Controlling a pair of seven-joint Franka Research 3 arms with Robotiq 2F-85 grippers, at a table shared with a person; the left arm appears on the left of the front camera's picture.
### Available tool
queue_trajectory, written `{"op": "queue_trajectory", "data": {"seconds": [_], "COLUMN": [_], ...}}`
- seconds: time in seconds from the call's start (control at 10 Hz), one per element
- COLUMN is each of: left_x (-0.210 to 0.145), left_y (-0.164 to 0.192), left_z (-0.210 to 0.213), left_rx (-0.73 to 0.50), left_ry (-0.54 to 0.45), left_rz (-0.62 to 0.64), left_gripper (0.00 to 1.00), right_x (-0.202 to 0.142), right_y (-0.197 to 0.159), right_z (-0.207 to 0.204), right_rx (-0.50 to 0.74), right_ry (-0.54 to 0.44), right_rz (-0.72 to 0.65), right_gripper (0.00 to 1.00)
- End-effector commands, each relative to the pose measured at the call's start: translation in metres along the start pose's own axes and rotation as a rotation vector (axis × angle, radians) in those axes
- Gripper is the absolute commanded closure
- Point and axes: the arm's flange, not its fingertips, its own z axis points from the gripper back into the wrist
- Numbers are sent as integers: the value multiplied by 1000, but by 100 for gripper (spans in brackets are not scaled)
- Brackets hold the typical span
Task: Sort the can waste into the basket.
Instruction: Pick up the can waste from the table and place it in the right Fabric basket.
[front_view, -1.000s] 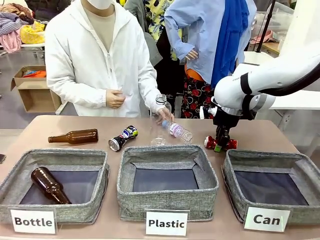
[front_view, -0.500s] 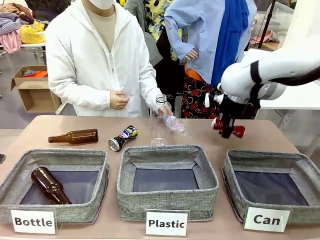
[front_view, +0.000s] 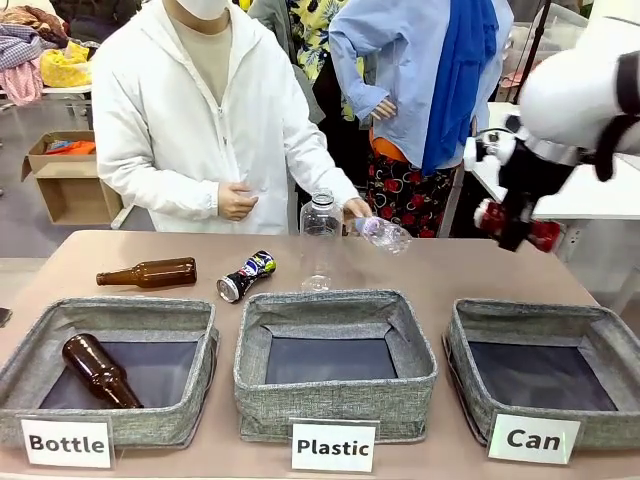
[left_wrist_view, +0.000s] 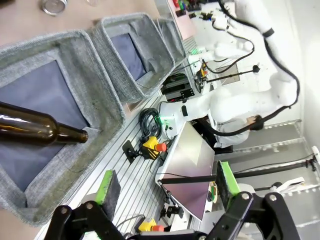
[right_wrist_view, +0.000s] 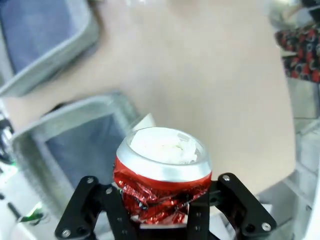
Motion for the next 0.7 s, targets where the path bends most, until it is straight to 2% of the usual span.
{"op": "queue_trajectory", "data": {"seconds": [0.0,0.2,0.6], "left_x": [-1,-1,-1], "left_y": [-2,-2,-2], "left_z": [1,1,1], "left_rx": [-10,-10,-10], "left_ry": [2,2,2], "left_rz": [-10,-10,-10], "left_gripper": [0,0,0], "right_x": [-31,-60,-69], "right_y": [45,69,64], "right_z": [5,2,-8], "right_rx": [11,12,41], "right_ry": [26,39,37], "right_rz": [19,29,23], "right_gripper": [100,100,100]}}
